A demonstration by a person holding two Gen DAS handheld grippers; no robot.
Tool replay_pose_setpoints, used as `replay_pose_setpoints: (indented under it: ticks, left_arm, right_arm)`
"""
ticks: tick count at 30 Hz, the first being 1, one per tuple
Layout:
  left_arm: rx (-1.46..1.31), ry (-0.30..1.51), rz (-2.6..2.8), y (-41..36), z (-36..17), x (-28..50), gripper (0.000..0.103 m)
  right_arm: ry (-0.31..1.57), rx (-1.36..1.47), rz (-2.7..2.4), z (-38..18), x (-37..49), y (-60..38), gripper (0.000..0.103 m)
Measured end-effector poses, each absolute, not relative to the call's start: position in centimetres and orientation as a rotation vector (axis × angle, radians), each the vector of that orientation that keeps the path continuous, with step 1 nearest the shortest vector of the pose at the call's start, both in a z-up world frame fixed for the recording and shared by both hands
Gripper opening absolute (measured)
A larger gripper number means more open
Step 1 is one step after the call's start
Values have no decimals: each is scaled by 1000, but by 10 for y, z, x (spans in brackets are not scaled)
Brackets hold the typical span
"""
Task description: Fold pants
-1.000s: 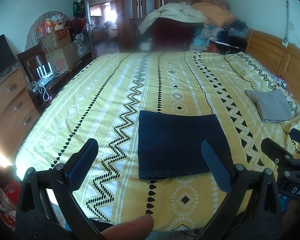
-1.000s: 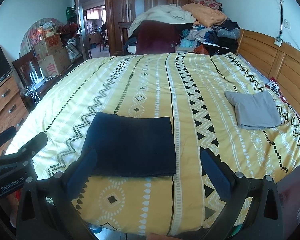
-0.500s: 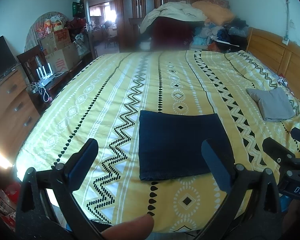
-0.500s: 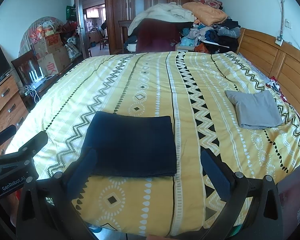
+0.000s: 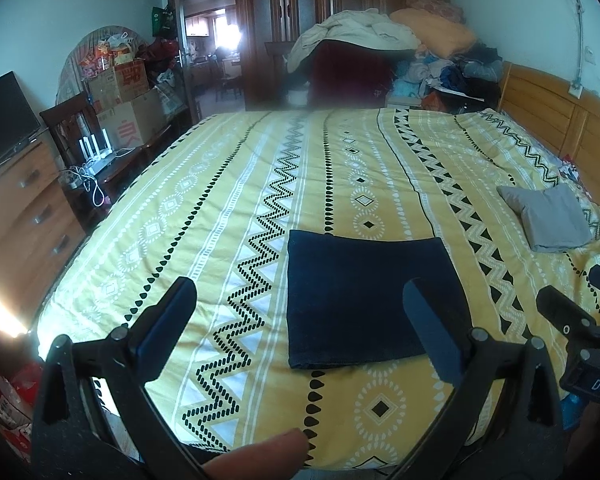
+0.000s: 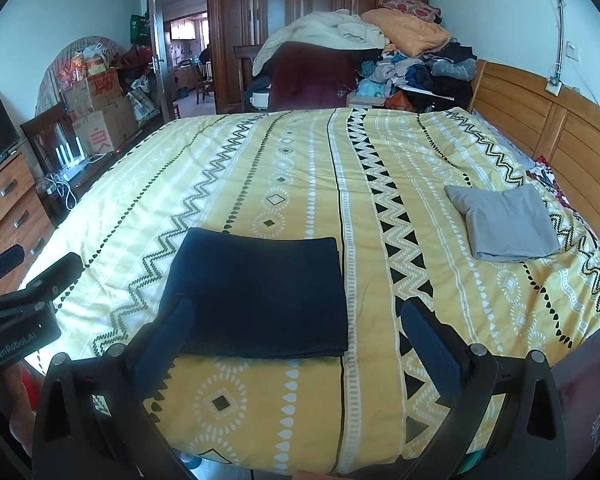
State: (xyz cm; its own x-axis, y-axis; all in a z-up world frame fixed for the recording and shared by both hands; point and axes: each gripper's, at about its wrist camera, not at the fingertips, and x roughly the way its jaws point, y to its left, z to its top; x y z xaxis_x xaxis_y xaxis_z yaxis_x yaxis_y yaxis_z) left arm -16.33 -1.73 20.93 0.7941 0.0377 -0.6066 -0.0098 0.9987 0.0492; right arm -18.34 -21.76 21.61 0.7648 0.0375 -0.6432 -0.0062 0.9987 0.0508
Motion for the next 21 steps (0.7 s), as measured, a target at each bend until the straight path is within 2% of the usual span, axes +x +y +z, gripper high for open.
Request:
replay_pose_setpoints:
  ticks: [21]
  left_arm:
    - [84,672,-5,-36,199,-163,103]
  right_arm:
    - [732,58,15,203,-177,-222,103]
